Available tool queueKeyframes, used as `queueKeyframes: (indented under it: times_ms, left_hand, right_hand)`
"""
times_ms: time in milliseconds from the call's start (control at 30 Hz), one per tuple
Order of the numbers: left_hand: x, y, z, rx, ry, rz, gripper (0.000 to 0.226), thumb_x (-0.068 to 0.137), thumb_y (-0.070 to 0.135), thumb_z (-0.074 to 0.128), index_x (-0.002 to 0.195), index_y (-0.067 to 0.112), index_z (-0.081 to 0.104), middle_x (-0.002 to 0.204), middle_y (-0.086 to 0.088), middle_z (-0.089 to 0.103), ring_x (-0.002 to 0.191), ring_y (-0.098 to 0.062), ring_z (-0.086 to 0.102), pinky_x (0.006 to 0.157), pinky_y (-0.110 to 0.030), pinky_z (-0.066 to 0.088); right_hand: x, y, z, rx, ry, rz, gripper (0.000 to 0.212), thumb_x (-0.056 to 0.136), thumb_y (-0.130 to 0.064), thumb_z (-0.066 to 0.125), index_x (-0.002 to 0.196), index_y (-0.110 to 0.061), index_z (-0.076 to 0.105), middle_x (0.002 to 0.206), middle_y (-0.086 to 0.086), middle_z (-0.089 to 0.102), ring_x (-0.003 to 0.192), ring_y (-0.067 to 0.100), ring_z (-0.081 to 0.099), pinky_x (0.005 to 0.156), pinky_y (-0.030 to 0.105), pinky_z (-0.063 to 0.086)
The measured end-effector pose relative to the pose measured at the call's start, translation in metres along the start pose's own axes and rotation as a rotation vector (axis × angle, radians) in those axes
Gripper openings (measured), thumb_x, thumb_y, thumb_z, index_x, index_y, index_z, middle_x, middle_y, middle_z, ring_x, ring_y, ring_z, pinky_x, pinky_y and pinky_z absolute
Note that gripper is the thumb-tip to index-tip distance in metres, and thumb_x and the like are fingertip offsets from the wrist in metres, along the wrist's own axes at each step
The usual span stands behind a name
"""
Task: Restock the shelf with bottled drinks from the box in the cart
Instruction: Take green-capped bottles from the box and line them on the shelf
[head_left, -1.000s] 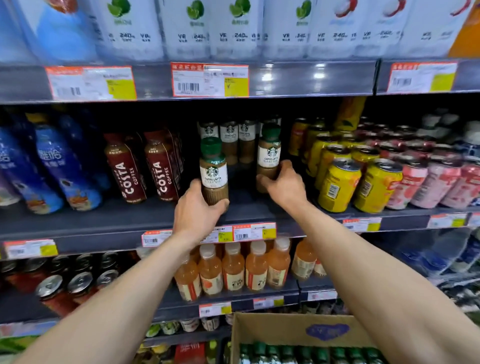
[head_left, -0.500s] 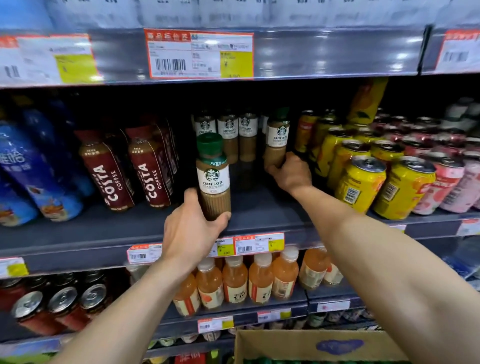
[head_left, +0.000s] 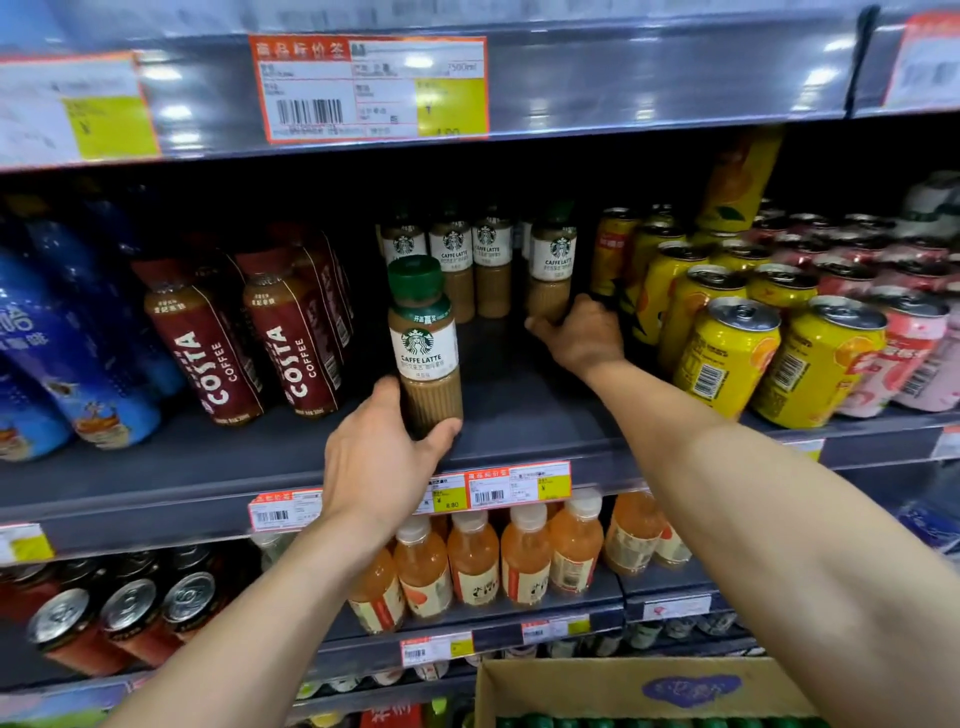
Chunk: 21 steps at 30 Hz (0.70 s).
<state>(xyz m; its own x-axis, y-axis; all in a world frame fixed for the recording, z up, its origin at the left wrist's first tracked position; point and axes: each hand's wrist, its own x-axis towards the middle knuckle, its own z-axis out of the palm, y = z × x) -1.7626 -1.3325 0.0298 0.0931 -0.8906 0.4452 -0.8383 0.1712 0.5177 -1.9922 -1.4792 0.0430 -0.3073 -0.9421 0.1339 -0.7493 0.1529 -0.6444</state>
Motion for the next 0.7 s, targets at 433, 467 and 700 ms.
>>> queueKeyframes:
  times_ms: [433, 467, 700]
  left_hand:
    - [0.089, 0.033, 0.055, -0.080, -0.193, -0.169, 0.060, 0.075, 0.049, 0.079, 0.121, 0.021, 0.053, 0.124, -0.005, 0.066, 0.117, -0.031, 0.060, 0.093, -0.037, 0.050]
    - [0.095, 0.035, 0.062, -0.084, -0.182, -0.176, 0.057, 0.076, 0.049, 0.078, 0.119, 0.021, 0.054, 0.122, -0.005, 0.066, 0.116, -0.031, 0.060, 0.091, -0.037, 0.050]
    - [0.124, 0.050, 0.100, -0.048, -0.089, -0.225, 0.056, 0.077, 0.054, 0.075, 0.113, 0.018, 0.051, 0.117, -0.008, 0.067, 0.116, -0.033, 0.059, 0.086, -0.040, 0.051]
  right_hand:
    - [-0.122, 0.016, -0.049, -0.329, -0.430, -0.377, 0.116, 0.052, -0.100, 0.045, 0.145, -0.032, 0.047, 0.151, -0.001, 0.044, 0.138, 0.022, 0.037, 0.110, 0.037, 0.035]
    - [-0.124, 0.017, -0.050, -0.362, -0.431, -0.390, 0.123, 0.046, -0.102, 0.044, 0.148, -0.034, 0.042, 0.155, -0.002, 0.038, 0.141, 0.021, 0.032, 0.112, 0.038, 0.033]
    - [-0.128, 0.024, -0.037, -0.464, -0.289, -0.496, 0.113, 0.048, -0.093, 0.062, 0.143, -0.037, 0.038, 0.148, -0.007, 0.041, 0.133, 0.019, 0.037, 0.104, 0.039, 0.042]
